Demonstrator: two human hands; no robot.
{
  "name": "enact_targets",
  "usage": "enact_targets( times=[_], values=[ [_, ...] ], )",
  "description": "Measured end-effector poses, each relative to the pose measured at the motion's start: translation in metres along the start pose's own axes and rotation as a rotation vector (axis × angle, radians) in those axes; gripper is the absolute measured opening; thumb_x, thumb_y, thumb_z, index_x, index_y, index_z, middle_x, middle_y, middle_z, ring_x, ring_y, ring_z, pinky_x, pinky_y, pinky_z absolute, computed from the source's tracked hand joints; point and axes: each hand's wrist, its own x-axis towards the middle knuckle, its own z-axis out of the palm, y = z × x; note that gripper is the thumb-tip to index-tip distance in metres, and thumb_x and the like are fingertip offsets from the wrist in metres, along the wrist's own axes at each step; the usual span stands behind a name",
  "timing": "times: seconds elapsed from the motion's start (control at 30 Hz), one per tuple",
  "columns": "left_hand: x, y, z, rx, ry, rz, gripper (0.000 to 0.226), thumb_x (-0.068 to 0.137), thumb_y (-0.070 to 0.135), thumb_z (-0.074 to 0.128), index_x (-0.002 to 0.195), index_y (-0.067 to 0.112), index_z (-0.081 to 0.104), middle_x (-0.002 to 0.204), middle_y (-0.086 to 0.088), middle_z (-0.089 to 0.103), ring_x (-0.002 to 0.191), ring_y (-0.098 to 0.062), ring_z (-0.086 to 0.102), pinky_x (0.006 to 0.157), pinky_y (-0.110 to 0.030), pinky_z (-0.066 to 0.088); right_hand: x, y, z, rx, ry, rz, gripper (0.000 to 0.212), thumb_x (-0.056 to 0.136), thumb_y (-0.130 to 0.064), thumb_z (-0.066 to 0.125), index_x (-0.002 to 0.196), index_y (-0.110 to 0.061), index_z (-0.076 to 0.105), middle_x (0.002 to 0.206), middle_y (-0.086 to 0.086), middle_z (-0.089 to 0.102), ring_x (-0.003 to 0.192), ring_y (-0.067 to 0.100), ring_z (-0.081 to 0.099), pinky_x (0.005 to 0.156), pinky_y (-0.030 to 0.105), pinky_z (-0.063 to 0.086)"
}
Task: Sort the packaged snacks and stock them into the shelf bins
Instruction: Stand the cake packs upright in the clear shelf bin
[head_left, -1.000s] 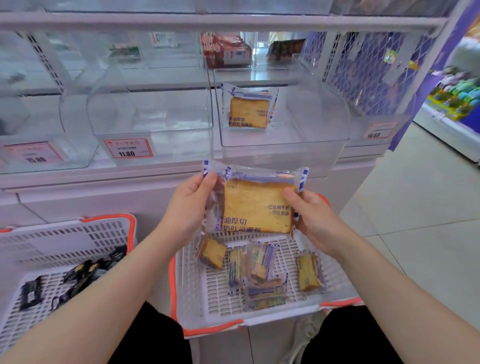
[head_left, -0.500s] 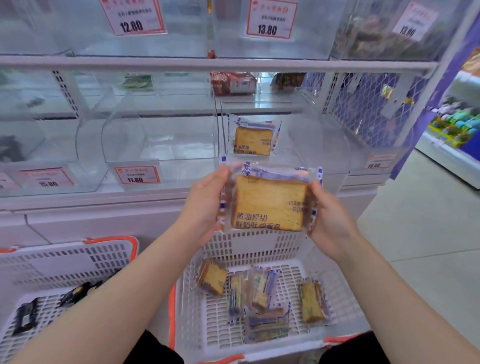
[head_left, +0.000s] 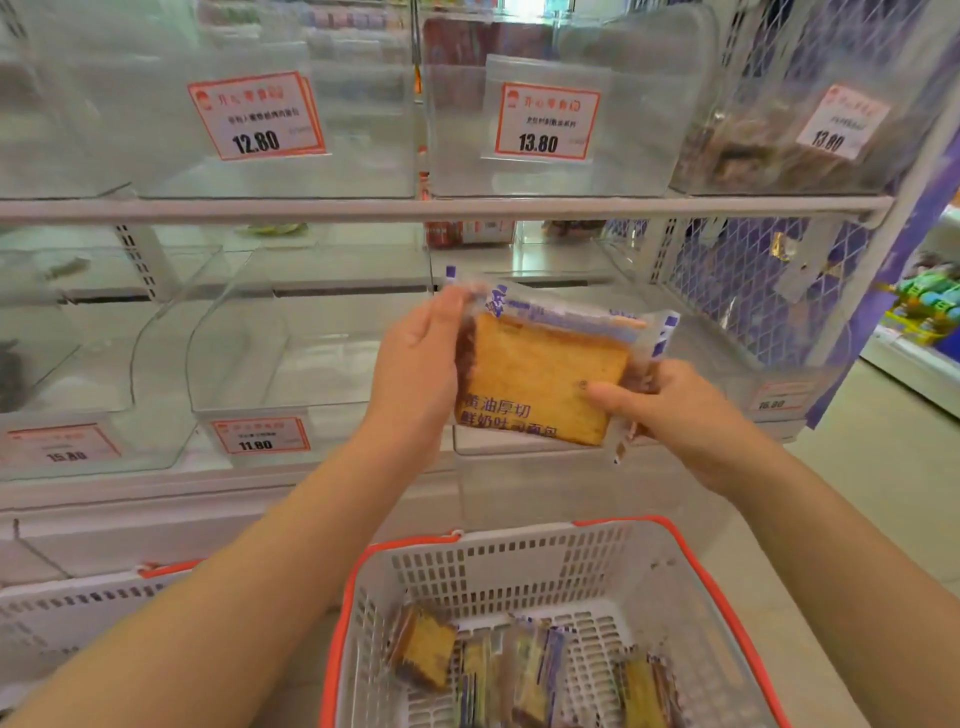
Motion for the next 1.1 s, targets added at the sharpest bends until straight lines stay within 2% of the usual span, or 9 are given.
enact_targets(
  times=[0.13, 0.27, 0.47, 0.6, 0.77, 0.87, 0.93, 1.0, 1.1],
  values=[
    [0.024, -0.003, 0.003, 0.236, -0.05, 0.072, 0.014, 0.096, 0.03, 0.048, 0.107, 0.031, 0.058, 0.089, 0.015, 0.067, 0.072, 0.003, 0.059, 0.052, -0.007, 0.043, 0.04, -0.003, -0.009, 0.032, 0.168, 0.065, 0.013, 0.081, -0.01, 0.068, 0.089, -0.02, 0.065, 0.08, -0.007, 0.068, 0.07, 0.007, 0.06, 0.066, 0.024, 0.044],
    [0.038, -0.023, -0.013, 0.647, -0.001, 0.015, 0.046, 0.09, 0.023, 0.057, 0.133, 0.019, 0.044, 0.123, 0.005, 0.051, 0.115, -0.012, 0.048, 0.08, -0.015, 0.039, 0.081, 0.026, -0.004, 0.001, 0.237, 0.275, 0.02, 0.082, -0.009, 0.069, 0.099, -0.016, 0.059, 0.077, -0.006, 0.061, 0.065, 0.006, 0.055, 0.059, 0.022, 0.042],
    [0.037, -0.049, -0.032, 0.637, -0.019, -0.103, 0.042, 0.087, 0.034, 0.057, 0.125, 0.015, 0.054, 0.117, 0.004, 0.06, 0.102, -0.011, 0.056, 0.09, -0.029, 0.044, 0.14, 0.051, 0.001, -0.022, 0.238, 0.467, 0.031, 0.081, -0.002, 0.068, 0.108, -0.009, 0.055, 0.095, 0.006, 0.06, 0.073, 0.018, 0.057, 0.056, 0.027, 0.046],
    [0.039, -0.059, -0.036, 0.561, -0.012, -0.081, 0.028, 0.085, 0.033, 0.06, 0.111, 0.022, 0.06, 0.099, 0.014, 0.062, 0.087, 0.002, 0.057, 0.073, -0.017, 0.042, 0.161, 0.057, 0.014, -0.078, 0.244, 0.465, 0.042, 0.082, 0.001, 0.067, 0.123, 0.0, 0.053, 0.121, 0.017, 0.059, 0.106, 0.033, 0.06, 0.09, 0.043, 0.051],
    [0.043, -0.066, -0.04, 0.52, -0.042, -0.083, 0.031, 0.083, 0.04, 0.061, 0.11, 0.024, 0.06, 0.105, 0.01, 0.064, 0.094, -0.003, 0.061, 0.083, -0.026, 0.047, 0.165, 0.052, 0.032, -0.135, 0.09, 0.493, 0.009, 0.09, -0.004, 0.057, 0.095, -0.01, 0.054, 0.09, 0.004, 0.055, 0.081, 0.018, 0.055, 0.074, 0.027, 0.048],
    [0.04, -0.068, -0.043, 0.469, -0.081, -0.104, 0.035, 0.089, 0.042, 0.052, 0.116, 0.02, 0.061, 0.111, 0.008, 0.065, 0.104, -0.008, 0.06, 0.093, -0.033, 0.047, 0.151, 0.04, 0.03, -0.467, 0.034, 0.423, 0.022, 0.091, -0.013, 0.058, 0.112, -0.01, 0.053, 0.103, 0.006, 0.049, 0.095, 0.021, 0.051, 0.074, 0.027, 0.043],
    [0.03, -0.074, -0.045, 0.39, -0.054, -0.154, 0.032, 0.094, 0.037, 0.043, 0.114, 0.021, 0.062, 0.111, 0.005, 0.065, 0.102, -0.011, 0.06, 0.088, -0.032, 0.048, 0.133, 0.027, 0.027, -0.543, 0.081, 0.285, 0.008, 0.091, -0.012, 0.056, 0.099, -0.013, 0.055, 0.097, 0.006, 0.051, 0.075, 0.016, 0.049, 0.059, 0.022, 0.039],
    [0.017, -0.08, -0.05, 0.327, 0.014, -0.21, 0.024, 0.096, 0.027, 0.041, 0.105, 0.021, 0.062, 0.104, 0.001, 0.064, 0.089, -0.013, 0.06, 0.075, -0.029, 0.048, 0.105, 0.014, 0.024, -0.539, 0.135, 0.082, 0.009, 0.091, -0.012, 0.055, 0.099, -0.013, 0.056, 0.088, 0.002, 0.055, 0.067, 0.011, 0.05, 0.059, 0.023, 0.041],
    [-0.007, -0.097, -0.064, 0.513, -0.005, -0.231, 0.016, 0.093, 0.016, 0.048, 0.097, 0.025, 0.061, 0.09, 0.006, 0.061, 0.082, -0.013, 0.058, 0.071, -0.027, 0.044, 0.045, 0.003, 0.022, -0.374, 0.02, -0.167, 0.009, 0.089, -0.009, 0.057, 0.085, -0.017, 0.06, 0.061, -0.01, 0.057, 0.05, -0.002, 0.049, 0.051, 0.014, 0.037]
  ],
)
